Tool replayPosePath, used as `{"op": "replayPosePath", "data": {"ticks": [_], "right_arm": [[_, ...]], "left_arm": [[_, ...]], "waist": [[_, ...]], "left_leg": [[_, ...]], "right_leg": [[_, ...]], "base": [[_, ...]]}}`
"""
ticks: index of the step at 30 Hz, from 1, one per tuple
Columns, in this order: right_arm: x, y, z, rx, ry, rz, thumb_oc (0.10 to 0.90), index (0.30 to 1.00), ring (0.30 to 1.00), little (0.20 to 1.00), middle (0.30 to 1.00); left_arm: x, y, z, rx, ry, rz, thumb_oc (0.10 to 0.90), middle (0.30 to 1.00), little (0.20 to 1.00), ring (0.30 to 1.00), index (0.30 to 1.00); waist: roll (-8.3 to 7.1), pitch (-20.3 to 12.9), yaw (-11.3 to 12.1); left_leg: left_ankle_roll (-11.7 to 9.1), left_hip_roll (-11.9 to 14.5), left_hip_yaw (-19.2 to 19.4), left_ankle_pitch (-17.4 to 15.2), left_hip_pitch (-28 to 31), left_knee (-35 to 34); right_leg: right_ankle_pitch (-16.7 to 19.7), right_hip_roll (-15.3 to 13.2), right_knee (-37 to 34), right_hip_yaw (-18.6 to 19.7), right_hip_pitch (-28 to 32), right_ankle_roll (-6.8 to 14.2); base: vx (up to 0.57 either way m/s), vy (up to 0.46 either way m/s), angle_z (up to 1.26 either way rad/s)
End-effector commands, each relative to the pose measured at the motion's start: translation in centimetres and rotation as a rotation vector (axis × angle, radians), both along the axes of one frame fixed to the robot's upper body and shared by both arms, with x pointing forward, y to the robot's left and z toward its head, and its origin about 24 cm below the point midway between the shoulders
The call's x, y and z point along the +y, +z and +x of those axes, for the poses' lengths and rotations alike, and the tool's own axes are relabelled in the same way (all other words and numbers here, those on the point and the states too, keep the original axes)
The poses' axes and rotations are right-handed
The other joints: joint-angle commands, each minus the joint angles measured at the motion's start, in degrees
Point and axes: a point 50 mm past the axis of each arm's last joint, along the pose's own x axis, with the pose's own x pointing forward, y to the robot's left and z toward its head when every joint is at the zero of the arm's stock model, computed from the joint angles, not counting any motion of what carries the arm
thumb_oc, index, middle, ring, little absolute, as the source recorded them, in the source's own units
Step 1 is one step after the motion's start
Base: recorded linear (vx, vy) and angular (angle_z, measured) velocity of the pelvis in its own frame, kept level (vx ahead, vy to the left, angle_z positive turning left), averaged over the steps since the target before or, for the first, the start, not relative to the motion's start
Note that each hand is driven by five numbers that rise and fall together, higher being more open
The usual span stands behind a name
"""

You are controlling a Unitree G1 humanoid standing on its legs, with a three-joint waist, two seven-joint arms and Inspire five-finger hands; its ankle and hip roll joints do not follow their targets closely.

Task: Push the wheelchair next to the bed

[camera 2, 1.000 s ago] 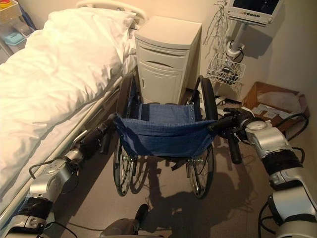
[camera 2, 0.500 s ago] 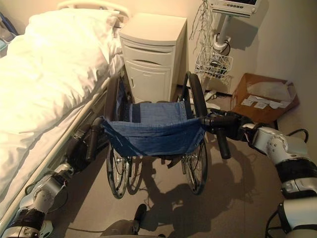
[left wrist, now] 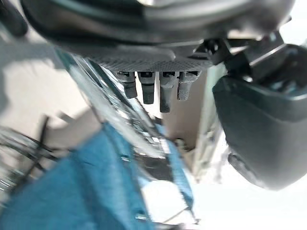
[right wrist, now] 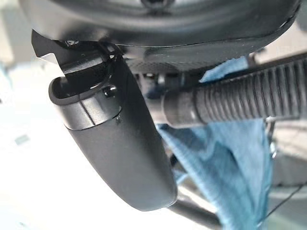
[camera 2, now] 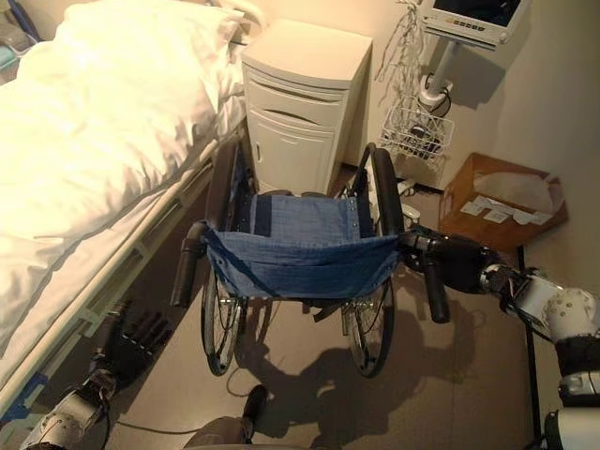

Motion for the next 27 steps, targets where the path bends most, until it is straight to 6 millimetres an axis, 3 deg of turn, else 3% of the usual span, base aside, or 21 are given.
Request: {"op": "replayPosePath", "data": {"ticks": [1,8,11,19,27], "right_arm": [[1.6,7.9,3.1,-0.479,0.009,0.426,0.8,0.9,0.9,0.9,0.9],[-1.1,4.7,1.4,-0.398,-0.202,0.681,0.8,0.9,0.9,0.9,0.9],[-1.6,4.1,0.9,-0.403,-0.252,0.794,0.8,0.9,0.9,0.9,0.9],[-1.2,0.5,0.0,-0.365,-0.31,0.923,0.8,0.9,0.9,0.9,0.9],[0.7,-6.7,-1.9,-0.328,-0.468,1.171,0.8,0.9,0.9,0.9,0.9]], "left_arm": [[0.8,2.1,1.8,-0.169,0.04,-0.044,0.8,0.9,0.9,0.9,0.9],[-0.6,0.2,0.9,-0.127,0.088,-0.126,0.8,0.9,0.9,0.9,0.9],[-1.2,-0.6,0.3,-0.096,0.085,-0.146,0.8,0.9,0.9,0.9,0.9],[-2.8,-1.7,-0.1,-0.067,0.053,-0.195,0.8,0.9,0.9,0.9,0.9],[-5.0,-3.3,-1.0,-0.006,0.014,-0.267,0.8,0.9,0.9,0.9,0.9]], "waist": [[-2.28,-5.61,3.9],[-2.22,-5.73,3.31],[-2.05,-5.77,3.12],[-1.58,-5.39,2.52],[-0.93,-5.39,2.24]], "left_leg": [[-1.08,-1.72,3.87,-3.78,7.7,-0.46],[-0.88,-1.48,4.59,-4.57,8.01,-0.46],[-0.82,-1.32,4.9,-4.85,8.2,-0.46],[-0.36,-1.22,5.68,-5.5,8.53,-0.46],[0.15,-1.22,6.0,-6.06,8.94,-0.46]], "right_leg": [[12.06,-7.1,0.04,3.87,-4.79,8.2],[11.74,-7.06,0.52,4.24,-5.38,8.13],[11.78,-7.09,0.57,4.32,-5.58,8.2],[11.04,-6.94,0.93,4.72,-5.89,7.9],[10.78,-6.91,0.94,5.01,-5.76,7.88]], "base": [[-0.01,-0.013,0.09],[0.0,-0.01,0.1],[0.0,-0.018,0.25],[-0.01,-0.009,0.18],[0.0,-0.001,0.13]]}}
